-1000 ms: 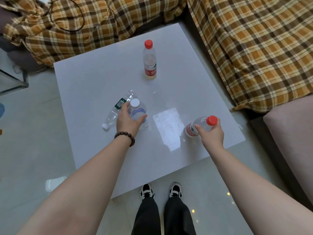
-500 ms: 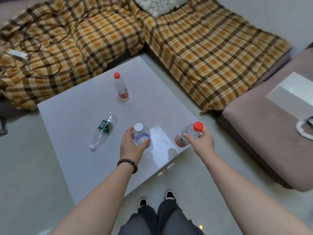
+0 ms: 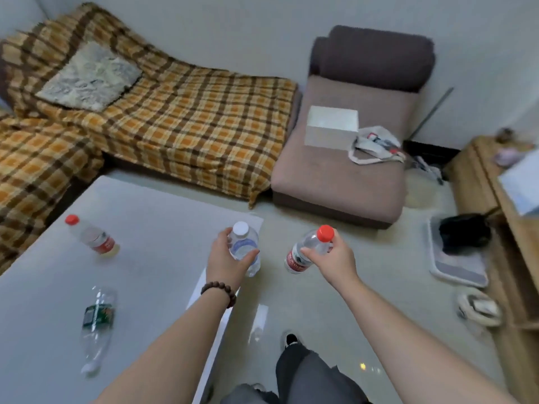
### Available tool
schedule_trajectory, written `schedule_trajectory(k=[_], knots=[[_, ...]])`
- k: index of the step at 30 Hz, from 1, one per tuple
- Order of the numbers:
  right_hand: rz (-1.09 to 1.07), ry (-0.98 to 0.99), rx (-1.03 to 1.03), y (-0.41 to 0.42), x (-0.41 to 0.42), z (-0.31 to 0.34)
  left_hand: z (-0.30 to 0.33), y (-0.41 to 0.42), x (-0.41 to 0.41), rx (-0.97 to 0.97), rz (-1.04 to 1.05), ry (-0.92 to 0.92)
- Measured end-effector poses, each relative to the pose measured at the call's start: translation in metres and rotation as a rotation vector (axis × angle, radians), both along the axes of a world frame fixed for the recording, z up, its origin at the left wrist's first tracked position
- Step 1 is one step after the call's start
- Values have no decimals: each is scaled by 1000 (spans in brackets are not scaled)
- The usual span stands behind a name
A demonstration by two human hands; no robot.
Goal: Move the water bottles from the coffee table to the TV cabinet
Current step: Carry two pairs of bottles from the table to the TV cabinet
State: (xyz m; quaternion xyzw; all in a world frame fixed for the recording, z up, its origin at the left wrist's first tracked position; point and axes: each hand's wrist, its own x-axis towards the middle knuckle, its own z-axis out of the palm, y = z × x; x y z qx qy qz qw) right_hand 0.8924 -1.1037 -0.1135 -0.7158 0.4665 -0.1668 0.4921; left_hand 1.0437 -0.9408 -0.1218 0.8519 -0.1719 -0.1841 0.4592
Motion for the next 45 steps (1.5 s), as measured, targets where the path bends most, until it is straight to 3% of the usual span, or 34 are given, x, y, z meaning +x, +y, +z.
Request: schedule_trajectory(k=[12, 18, 35, 45], knots=[[-657, -9, -24, 47, -246, 3, 4, -104, -193, 22, -814, -21], [-932, -99, 36, 91, -358, 3, 5, -118, -312, 5, -1120, -50], [-1554, -112, 50, 266, -697, -10, -4, -57, -708, -7, -1658, -16], [-1737, 1, -13, 309, -815, -7, -7, -39, -844, -16, -1837, -28]])
